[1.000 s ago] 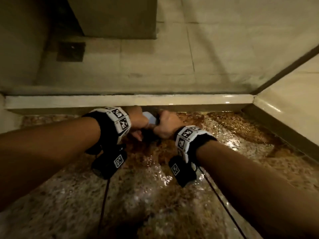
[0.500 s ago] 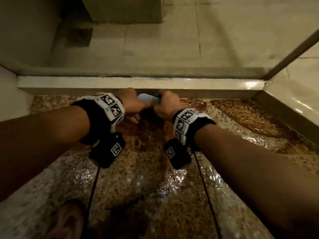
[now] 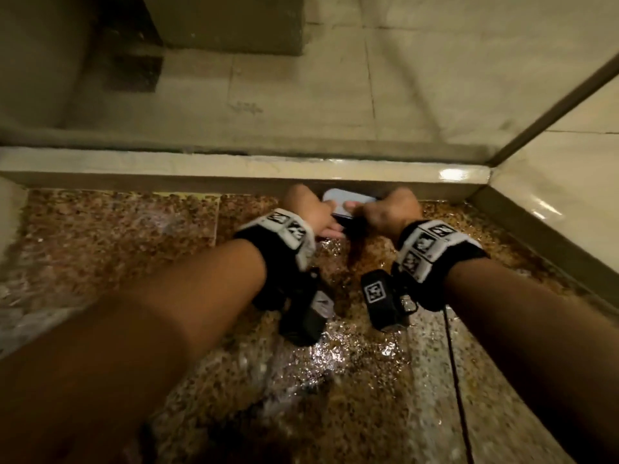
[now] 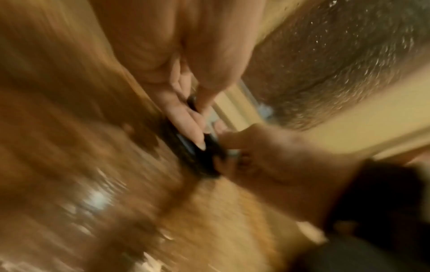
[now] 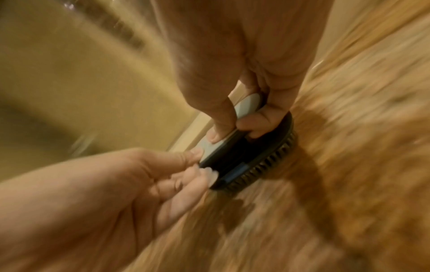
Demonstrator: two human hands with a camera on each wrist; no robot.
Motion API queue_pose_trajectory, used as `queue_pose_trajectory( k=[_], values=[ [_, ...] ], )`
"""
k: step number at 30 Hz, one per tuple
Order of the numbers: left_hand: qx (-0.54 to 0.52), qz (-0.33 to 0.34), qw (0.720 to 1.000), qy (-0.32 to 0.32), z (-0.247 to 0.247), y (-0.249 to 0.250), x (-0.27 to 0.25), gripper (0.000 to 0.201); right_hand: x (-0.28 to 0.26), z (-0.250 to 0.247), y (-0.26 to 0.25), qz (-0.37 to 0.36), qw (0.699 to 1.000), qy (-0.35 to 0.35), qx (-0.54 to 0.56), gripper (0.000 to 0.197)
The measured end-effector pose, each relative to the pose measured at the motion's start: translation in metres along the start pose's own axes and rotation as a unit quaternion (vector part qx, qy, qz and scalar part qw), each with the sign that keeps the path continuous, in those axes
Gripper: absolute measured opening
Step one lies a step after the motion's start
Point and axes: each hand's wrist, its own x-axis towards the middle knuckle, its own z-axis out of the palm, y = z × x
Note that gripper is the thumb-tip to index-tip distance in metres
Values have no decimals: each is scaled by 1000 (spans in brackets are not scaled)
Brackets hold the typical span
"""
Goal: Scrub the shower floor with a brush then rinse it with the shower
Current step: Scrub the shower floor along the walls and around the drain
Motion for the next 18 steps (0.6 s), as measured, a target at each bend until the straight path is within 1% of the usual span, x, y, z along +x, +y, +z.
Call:
queue_pose_trajectory(
  k=[2, 3, 5, 6, 7, 9, 10, 12, 13, 15, 16, 17, 18],
  values=[
    [-50, -22, 998, -29, 29, 3, 2, 26, 12, -11, 13, 43, 998, 26, 48, 78],
    [-43, -19, 998, -39, 35, 4, 2, 29, 17, -12, 18, 51, 996, 30, 62, 81],
    [-7, -20, 999, -45, 25, 5, 4, 34, 24, -3, 20, 51, 995, 18, 83, 79],
    [17, -26, 999, -41, 14, 5, 5, 37, 16, 4, 12, 48, 995, 10, 85, 77],
    [41, -27, 998, -36, -1, 4, 6, 37, 6, 11, 3, 41, 995, -8, 92, 72],
    [102, -19, 995, -8, -39, 3, 7, 27, -10, 34, -17, 26, 992, -66, 100, 45],
    [130, -10, 991, 12, -59, 1, 7, 22, -18, 46, -28, 14, 991, -94, 97, 35],
    [151, 9, 987, 52, -100, -2, 3, 21, -30, 71, -51, -28, 987, -127, 93, 31],
    [157, 17, 986, 61, -115, -3, 3, 22, -35, 79, -61, -49, 985, -136, 96, 29],
    [204, 27, 977, 53, -134, -6, 2, 22, -44, 84, -74, -89, 984, -133, 72, 22],
    [241, 25, 969, 38, -139, -8, -1, 20, -48, 83, -75, -100, 983, -147, 43, 22],
    [283, 18, 959, 15, -141, -9, -4, 18, -50, 81, -73, -106, 979, -173, 21, 25],
    [327, 4, 945, -16, -142, -11, -7, 18, -56, 77, -67, -111, 971, -214, -4, 29]
  ],
)
